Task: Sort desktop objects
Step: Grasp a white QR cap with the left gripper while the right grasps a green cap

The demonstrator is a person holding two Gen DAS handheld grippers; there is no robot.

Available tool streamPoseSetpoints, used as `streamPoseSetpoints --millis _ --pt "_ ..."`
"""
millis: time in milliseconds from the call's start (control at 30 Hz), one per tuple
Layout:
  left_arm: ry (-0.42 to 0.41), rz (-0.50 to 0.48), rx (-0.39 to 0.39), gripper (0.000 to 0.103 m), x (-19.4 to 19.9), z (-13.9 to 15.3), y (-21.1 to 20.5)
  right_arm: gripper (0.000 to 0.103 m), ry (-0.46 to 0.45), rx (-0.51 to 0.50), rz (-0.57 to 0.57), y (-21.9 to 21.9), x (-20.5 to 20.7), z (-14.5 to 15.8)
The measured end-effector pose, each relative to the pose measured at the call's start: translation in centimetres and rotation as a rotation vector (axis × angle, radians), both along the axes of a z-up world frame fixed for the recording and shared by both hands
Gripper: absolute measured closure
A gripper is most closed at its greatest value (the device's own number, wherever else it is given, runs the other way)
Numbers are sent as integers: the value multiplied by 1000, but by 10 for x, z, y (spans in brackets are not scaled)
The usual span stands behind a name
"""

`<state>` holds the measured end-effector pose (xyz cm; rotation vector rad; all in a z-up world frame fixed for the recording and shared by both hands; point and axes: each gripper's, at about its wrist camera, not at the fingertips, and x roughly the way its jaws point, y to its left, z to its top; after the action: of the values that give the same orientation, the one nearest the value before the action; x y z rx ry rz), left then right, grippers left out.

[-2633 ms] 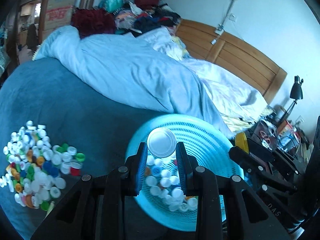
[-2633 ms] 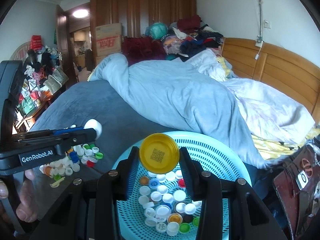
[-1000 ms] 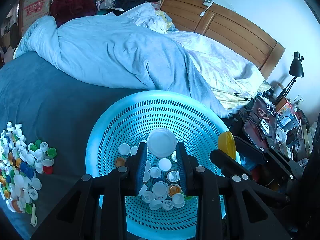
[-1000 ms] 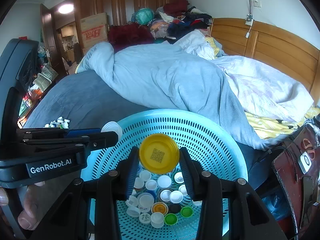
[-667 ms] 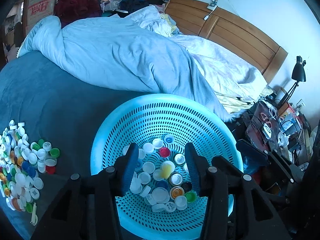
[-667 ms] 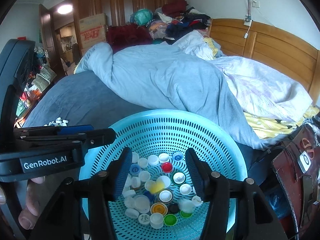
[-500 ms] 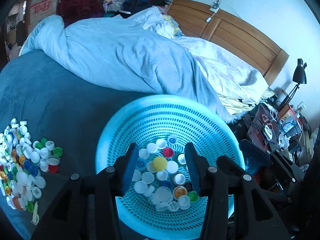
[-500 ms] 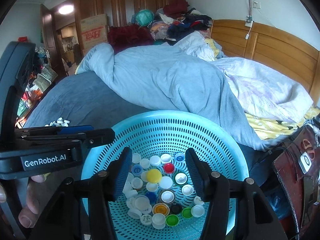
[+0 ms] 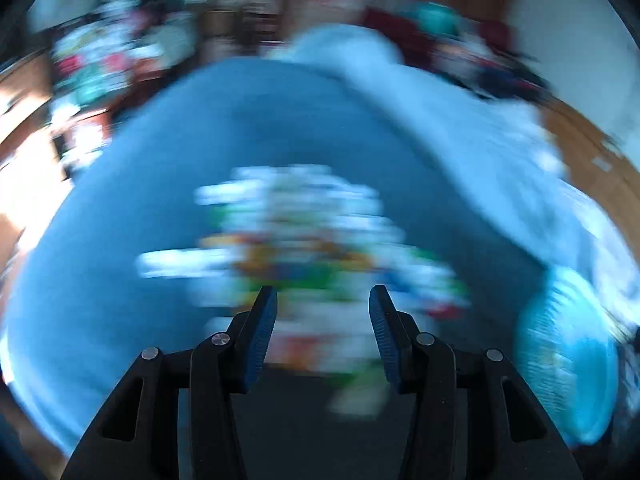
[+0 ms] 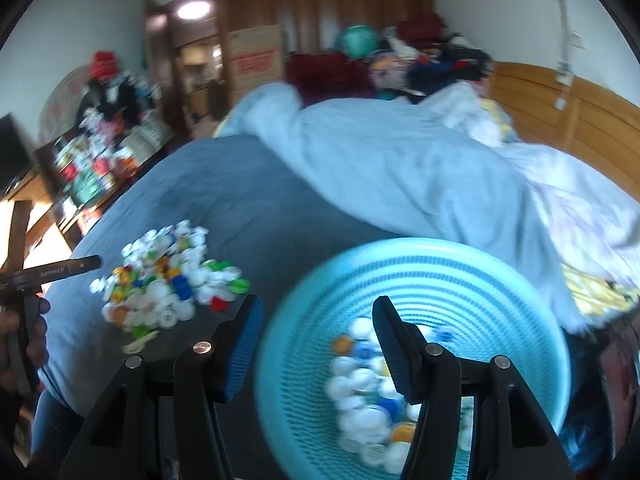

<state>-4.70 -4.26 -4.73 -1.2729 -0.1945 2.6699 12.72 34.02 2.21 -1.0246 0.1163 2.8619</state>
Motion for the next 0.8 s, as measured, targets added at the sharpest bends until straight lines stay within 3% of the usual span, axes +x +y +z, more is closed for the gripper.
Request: streamPoseSetpoints --millis 100,167,300,500,600,633,800 --pt "-78 152 -6 63 -21 -44 -83 41 -27 15 57 -28 -17 -8" --pt "-101 179 -8 63 -28 -64 -105 41 -47 35 86 -47 -27 -14" --pt "-152 86 -36 71 -54 -103 -115 41 -97 55 120 -78 -49 -26" --pt "-100 -28 -105 73 -81 -118 -97 41 -140 81 158 -109 -81 -39" --pt "-97 -43 -106 74 -97 -118 -96 41 -157 91 179 -120 -94 -45" --pt "-107 -46 -111 79 -100 -120 -96 41 -156 91 181 -122 -98 -47" --pt "-65 -23 -76 79 -84 -109 -109 43 -144 10 159 -112 -117 -60"
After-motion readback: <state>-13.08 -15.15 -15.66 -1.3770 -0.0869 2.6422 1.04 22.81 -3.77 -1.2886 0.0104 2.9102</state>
